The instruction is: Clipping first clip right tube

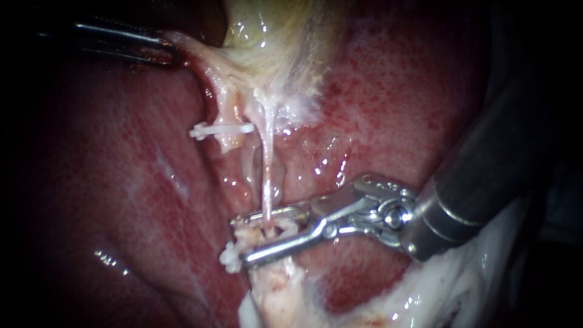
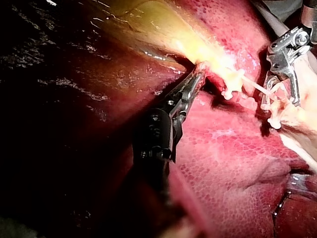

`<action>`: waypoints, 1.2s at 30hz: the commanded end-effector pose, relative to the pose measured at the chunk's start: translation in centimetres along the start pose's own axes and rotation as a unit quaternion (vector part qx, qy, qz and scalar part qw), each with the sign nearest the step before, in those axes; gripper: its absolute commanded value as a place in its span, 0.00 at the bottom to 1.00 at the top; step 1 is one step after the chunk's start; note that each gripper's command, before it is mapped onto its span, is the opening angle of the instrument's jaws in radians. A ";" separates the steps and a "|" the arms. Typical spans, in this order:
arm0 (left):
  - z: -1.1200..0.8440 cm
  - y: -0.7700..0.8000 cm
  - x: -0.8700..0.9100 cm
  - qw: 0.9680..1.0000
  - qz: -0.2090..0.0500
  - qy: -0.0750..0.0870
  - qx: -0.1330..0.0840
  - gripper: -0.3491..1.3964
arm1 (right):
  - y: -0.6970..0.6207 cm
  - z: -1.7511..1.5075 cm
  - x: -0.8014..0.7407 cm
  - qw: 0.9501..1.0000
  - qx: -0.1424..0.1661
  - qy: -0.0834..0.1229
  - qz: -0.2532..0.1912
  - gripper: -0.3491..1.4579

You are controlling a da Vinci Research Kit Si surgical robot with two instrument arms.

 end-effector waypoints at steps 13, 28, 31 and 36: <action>-0.01 0.00 0.00 1.000 0.000 0.000 0.000 0.00 | -0.18 0.01 -0.02 0.999 0.021 -0.013 0.030 0.47; -0.01 0.00 0.00 1.000 0.000 0.000 0.000 0.00 | -0.41 0.01 -0.12 0.997 0.039 -0.033 0.053 0.44; -0.01 0.00 0.00 1.000 0.000 0.000 0.000 0.00 | -0.42 -0.01 -0.12 0.997 0.038 -0.033 0.053 0.43; -0.01 -0.01 0.00 1.000 0.000 0.000 0.000 0.00 | -0.42 -0.02 -0.12 0.997 0.038 -0.033 0.053 0.38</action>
